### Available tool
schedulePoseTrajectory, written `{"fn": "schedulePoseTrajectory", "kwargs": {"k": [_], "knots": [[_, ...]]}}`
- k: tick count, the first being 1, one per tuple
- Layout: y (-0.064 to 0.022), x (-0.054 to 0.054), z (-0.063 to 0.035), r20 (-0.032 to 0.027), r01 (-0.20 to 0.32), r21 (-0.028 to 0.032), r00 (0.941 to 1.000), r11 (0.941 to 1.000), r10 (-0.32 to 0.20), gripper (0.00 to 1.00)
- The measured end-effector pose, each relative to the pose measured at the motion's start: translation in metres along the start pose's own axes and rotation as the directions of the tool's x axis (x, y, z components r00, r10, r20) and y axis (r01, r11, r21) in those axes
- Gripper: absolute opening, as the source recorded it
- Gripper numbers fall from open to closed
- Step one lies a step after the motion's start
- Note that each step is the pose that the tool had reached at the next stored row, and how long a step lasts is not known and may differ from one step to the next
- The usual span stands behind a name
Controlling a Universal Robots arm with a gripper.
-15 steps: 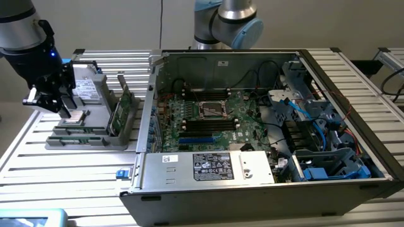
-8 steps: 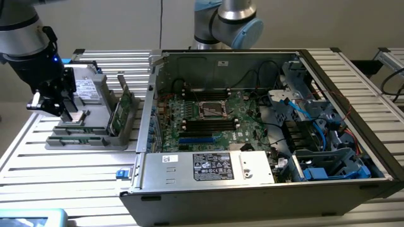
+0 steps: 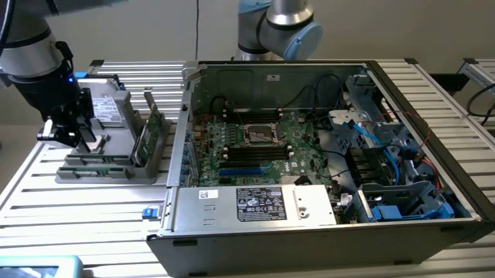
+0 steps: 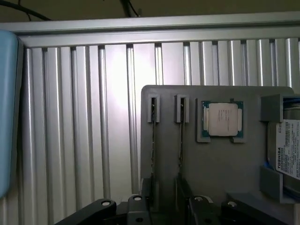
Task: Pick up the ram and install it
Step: 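Pick up the ram and move it above insertion slot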
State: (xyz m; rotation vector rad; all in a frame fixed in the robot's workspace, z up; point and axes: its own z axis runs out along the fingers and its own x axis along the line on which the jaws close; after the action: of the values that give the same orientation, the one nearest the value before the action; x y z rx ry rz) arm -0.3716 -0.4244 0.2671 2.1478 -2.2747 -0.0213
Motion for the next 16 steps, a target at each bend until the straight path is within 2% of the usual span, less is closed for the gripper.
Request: {"fn": "schedulePoseTrajectory", "kwargs": {"k": [4,9,14,16], "knots": [[0.0006,0.0,0.0071,-0.0028,0.0,0.0002,1.0,1.0,0.0,0.36],[0.0006,0.0,0.0121,-0.017,0.0,0.0013,0.9999,1.0,0.0,0.36],[0.0004,0.0,0.0194,-0.0228,0.0,0.0033,0.9997,1.0,0.001,0.36],[0.0005,0.0,0.0211,-0.0284,-0.001,0.0061,0.9996,1.0,0.001,0.36]]}}
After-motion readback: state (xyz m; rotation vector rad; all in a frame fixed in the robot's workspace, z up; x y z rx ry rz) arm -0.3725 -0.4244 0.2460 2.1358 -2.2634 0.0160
